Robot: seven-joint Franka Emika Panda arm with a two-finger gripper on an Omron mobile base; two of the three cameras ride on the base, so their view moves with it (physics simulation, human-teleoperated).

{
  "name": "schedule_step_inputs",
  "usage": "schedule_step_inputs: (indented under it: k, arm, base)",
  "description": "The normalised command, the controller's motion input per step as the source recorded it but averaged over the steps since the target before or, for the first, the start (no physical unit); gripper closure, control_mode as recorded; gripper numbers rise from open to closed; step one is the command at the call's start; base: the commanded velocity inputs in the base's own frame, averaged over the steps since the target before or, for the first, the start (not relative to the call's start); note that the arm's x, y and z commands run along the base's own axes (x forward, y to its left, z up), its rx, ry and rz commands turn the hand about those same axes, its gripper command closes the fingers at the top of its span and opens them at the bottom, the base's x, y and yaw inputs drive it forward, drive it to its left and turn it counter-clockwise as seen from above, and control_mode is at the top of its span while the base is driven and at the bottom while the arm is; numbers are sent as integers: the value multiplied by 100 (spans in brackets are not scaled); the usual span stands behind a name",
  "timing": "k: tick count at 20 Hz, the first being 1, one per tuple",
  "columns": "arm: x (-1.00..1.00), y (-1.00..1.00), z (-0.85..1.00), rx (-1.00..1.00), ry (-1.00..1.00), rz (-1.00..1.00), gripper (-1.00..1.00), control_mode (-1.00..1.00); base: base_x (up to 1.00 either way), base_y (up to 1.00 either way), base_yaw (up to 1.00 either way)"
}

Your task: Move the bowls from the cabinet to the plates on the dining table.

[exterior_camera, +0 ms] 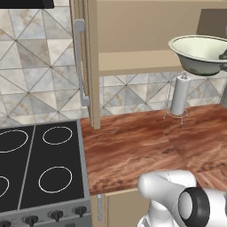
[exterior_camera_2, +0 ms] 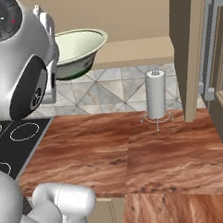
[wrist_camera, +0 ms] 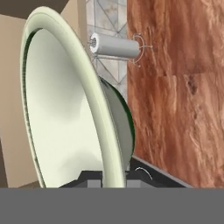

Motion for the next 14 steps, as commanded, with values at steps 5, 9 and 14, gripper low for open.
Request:
schedule_step_inputs:
  k: [5, 9, 14]
  arm:
    - [-55, 22, -2, -6, 1, 1, 100, -100]
    - [-44, 7, -5, -3, 0, 0, 100, -100]
    - [-43, 8, -4, 0, 0, 0, 100, -100]
  base:
    - [0, 0, 0]
    - [0, 0, 0]
    - [0, 0, 0]
